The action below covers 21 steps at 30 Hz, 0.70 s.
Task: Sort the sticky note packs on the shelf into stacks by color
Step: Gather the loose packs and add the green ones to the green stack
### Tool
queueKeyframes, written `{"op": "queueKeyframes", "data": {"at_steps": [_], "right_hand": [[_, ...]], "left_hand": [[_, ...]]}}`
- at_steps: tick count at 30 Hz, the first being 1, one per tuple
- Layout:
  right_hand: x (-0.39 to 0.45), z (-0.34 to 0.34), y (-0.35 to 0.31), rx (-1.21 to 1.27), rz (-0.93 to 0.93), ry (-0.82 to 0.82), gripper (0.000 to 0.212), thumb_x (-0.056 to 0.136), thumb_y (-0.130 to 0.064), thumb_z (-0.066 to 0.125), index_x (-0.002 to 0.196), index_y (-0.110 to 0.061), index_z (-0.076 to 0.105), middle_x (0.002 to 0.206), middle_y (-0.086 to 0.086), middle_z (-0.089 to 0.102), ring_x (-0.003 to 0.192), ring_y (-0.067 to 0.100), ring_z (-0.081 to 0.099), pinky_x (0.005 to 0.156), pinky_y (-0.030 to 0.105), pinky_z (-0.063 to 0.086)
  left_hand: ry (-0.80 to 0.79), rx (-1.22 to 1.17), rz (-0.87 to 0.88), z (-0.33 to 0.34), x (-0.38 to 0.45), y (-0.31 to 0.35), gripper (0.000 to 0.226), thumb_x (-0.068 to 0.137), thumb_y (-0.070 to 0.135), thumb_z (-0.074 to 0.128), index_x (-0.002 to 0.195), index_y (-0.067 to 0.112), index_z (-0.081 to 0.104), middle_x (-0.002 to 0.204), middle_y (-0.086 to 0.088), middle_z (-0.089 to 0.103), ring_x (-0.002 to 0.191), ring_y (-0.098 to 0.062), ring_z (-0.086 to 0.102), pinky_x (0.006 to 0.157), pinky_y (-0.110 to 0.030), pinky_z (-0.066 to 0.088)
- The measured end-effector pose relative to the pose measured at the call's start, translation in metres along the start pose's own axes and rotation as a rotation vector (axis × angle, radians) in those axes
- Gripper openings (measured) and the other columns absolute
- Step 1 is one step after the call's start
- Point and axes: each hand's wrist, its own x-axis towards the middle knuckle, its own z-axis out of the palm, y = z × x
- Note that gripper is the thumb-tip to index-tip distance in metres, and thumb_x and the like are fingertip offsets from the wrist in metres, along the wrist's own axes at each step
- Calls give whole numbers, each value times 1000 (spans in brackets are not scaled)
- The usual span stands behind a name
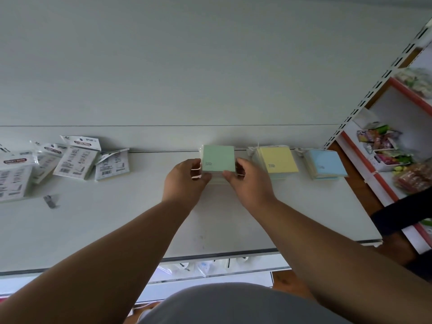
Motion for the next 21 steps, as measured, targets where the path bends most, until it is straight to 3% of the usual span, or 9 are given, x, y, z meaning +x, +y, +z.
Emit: {"op": "queueKeyframes", "data": {"at_steps": [2,5,8,13,17,19,21], "right_hand": [[-4,3,7,-27,16,11,28,86,-38,66,109,-21,67,98,-3,72,88,12,67,77,34,55],[-5,5,7,-30,28,-4,23,89,-33,63,107,-21,70,91,-5,73,83,11,67,70,26,52],[-1,7,3,-22,26,-15,22,90,-30,62,109,-22,70,89,-5,72,81,10,66,68,24,49],[1,4,1,-6,43,-23,22,90,-25,63,112,-24,70,90,-5,73,80,9,66,69,23,49],[-2,1,0,-4,48,-21,25,91,-24,62,115,-24,69,91,-6,73,80,8,65,66,15,46],[-2,2,0,-17,64,-24,23,91,-25,62,112,-22,70,90,-3,73,80,11,66,68,23,50],[-1,4,0,-70,69,-8,16,86,-26,62,96,-16,69,83,2,71,76,18,65,64,32,53]], "left_hand": [[3,7,-5,-1,-1,-2,32,85,29,70,117,26,65,107,14,68,87,0,64,72,-11,44],[4,38,-6,-1,-1,-1,26,88,31,66,114,26,66,102,14,70,80,1,61,66,-12,41],[17,33,-26,1,1,-1,25,88,31,65,112,25,66,100,13,70,81,-2,61,69,-18,43],[15,-30,-65,3,2,0,24,87,28,67,110,25,65,95,16,67,82,0,60,64,-9,39],[-11,-50,-67,1,4,0,21,86,26,68,107,26,66,93,16,70,85,-2,64,68,-14,44],[-32,-59,-72,-2,5,0,23,85,26,69,108,26,66,94,16,70,86,0,64,67,-13,43],[-44,-59,-75,-3,4,0,29,83,26,70,112,24,64,98,15,69,90,-1,65,69,-12,43]]}}
